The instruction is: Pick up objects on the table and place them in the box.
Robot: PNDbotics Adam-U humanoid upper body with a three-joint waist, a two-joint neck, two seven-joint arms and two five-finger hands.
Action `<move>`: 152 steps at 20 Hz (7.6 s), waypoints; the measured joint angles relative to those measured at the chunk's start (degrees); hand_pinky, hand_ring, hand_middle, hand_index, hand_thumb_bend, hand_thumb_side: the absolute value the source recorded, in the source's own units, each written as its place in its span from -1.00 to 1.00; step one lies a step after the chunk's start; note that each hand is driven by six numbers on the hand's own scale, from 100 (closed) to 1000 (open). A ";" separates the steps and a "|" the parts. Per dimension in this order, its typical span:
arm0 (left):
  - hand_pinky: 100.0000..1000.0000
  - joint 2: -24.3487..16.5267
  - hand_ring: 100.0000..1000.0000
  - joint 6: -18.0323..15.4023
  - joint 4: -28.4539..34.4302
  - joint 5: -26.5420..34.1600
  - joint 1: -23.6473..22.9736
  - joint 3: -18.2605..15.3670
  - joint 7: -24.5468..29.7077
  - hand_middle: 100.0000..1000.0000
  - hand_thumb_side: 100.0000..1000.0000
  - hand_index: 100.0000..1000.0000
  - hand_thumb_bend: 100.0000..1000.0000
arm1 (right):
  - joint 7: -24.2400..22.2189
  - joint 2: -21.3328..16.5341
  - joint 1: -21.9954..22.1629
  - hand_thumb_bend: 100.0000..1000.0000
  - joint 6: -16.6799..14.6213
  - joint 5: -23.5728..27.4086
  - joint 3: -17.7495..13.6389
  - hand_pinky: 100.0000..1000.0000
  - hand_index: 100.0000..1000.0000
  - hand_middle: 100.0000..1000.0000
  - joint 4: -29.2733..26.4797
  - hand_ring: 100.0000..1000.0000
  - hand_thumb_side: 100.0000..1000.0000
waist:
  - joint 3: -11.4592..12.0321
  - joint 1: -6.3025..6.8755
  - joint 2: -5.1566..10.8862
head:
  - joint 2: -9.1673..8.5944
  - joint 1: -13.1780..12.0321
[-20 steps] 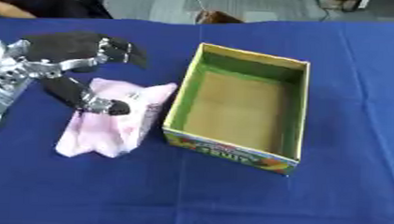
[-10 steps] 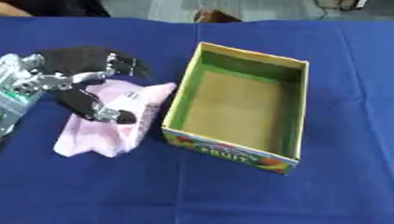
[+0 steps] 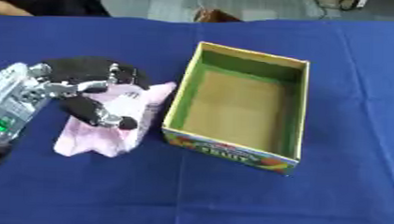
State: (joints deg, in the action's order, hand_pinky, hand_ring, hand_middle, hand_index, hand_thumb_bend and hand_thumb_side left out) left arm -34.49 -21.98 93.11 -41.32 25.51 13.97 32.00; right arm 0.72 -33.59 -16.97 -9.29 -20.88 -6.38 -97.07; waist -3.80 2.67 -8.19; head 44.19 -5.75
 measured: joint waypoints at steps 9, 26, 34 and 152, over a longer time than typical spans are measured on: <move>0.64 1.00 0.75 -0.92 -2.68 -2.12 -0.56 0.73 -0.15 0.71 1.00 0.78 0.05 | -0.02 0.02 0.00 -1.00 -0.02 0.00 0.00 0.43 0.84 0.54 -0.03 0.35 0.45 | -0.12 -0.20 -0.01 | 0.00 -0.01; 0.54 3.54 0.62 -2.72 -8.25 -9.22 -0.43 0.84 -4.89 0.57 0.75 0.62 -0.06 | -0.19 0.17 -0.03 -1.00 0.01 0.00 0.14 0.43 0.84 0.54 -0.34 0.35 0.45 | -0.35 -0.63 -0.38 | 0.00 -0.65; 0.19 3.95 -0.04 -3.80 -10.51 -13.88 0.41 0.84 -6.31 0.11 -0.05 0.30 -0.44 | -0.26 0.54 -0.04 -1.00 -0.01 0.00 0.32 0.43 0.84 0.54 -0.36 0.35 0.45 | -0.33 -0.81 -0.40 | 0.00 -0.70; -1.00 14.15 -1.00 -2.21 -2.20 18.55 31.31 12.88 -8.33 -1.00 -0.86 -1.00 -1.00 | -1.45 2.01 -1.31 -1.00 -0.51 0.58 1.14 0.43 0.84 0.54 -0.44 0.35 0.49 | -4.68 -1.60 -1.79 | 0.00 -4.49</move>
State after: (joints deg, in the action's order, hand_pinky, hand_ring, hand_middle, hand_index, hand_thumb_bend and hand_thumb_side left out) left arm -20.33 -24.19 90.90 -22.77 56.82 26.85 23.67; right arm -0.73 -31.58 -18.28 -9.80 -20.30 -5.24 -97.51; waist -8.47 1.07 -9.98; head 44.19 -10.24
